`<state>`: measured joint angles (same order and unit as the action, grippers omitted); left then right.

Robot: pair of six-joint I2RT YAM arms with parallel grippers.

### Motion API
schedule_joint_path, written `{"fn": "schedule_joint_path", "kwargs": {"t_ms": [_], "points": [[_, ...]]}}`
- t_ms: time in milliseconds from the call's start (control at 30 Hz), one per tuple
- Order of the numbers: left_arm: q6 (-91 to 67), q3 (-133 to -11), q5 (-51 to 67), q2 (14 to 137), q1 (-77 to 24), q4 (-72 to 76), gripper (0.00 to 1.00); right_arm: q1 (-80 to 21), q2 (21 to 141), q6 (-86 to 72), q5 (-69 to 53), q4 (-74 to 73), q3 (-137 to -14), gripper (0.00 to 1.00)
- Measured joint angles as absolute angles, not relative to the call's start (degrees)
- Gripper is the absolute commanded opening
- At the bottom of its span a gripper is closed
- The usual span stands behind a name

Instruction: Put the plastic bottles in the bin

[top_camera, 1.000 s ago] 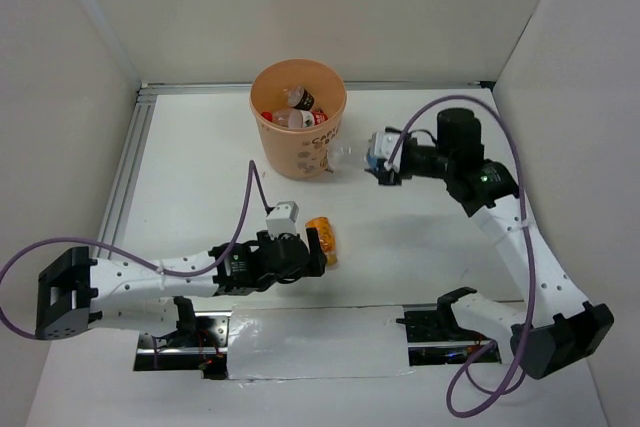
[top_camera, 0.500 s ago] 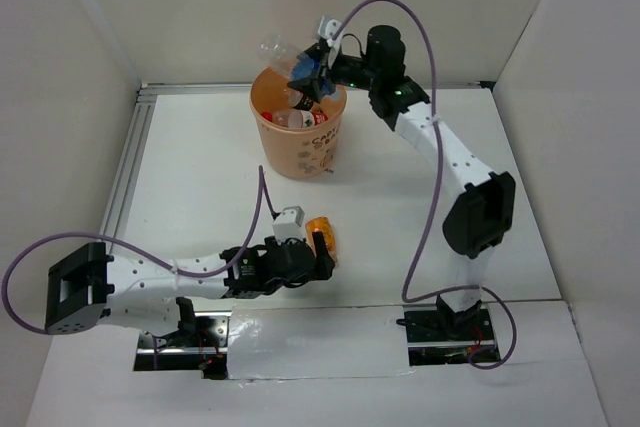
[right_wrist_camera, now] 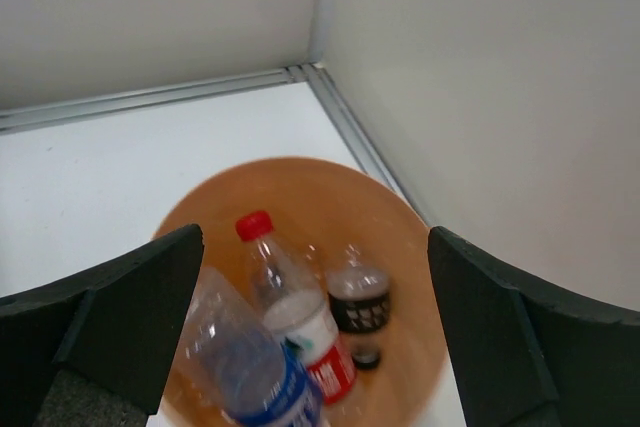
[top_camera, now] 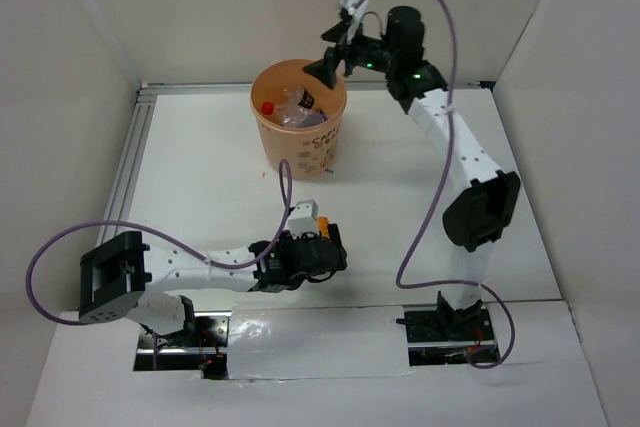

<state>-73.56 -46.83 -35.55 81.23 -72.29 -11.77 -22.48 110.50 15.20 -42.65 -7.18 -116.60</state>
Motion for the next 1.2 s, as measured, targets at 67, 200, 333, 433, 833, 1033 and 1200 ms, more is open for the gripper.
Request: {"fn": "schedule_joint_path", "kwargs": {"t_ms": [67, 200, 333, 433, 833, 1033, 1200], "points": [[-73.5, -48.9, -35.9, 83.1, -71.7, -11.7, 1.00, -18.9, 105.8, 15.0, -42.3, -10.7, -114.8, 1.00], [-74.5, -55.2, -37.7, 90.0, -70.2, -15.7, 1.00, -8.6, 89.4, 16.9, -43.5, -16.7, -101.0, 1.00], [-77.1, -63.1, -39.9, 98.7, -69.1, -22.7, 1.00, 1.3, 72.0, 22.4, -48.0, -26.1, -84.8, 1.00], [-78.5, -65.0, -40.8, 102.5, -68.9, -26.4, 1.00, 4.7, 63.6, 27.5, -51.4, -32.8, -75.4, 1.00], [-77.9, -68.8, -41.7, 108.6, -68.0, -31.9, 0.18, 10.9, 51.9, 36.8, -55.2, -45.8, -57.4, 0.67], [-72.9, -68.6, -41.7, 102.7, -71.9, -31.7, 0.00, 11.6, 51.2, 37.8, -57.1, -46.3, -54.7, 0.15], [-63.2, -69.8, -43.3, 87.6, -74.7, -28.9, 0.00, 12.8, 49.8, 38.2, -57.1, -46.8, -50.5, 0.00]]}}
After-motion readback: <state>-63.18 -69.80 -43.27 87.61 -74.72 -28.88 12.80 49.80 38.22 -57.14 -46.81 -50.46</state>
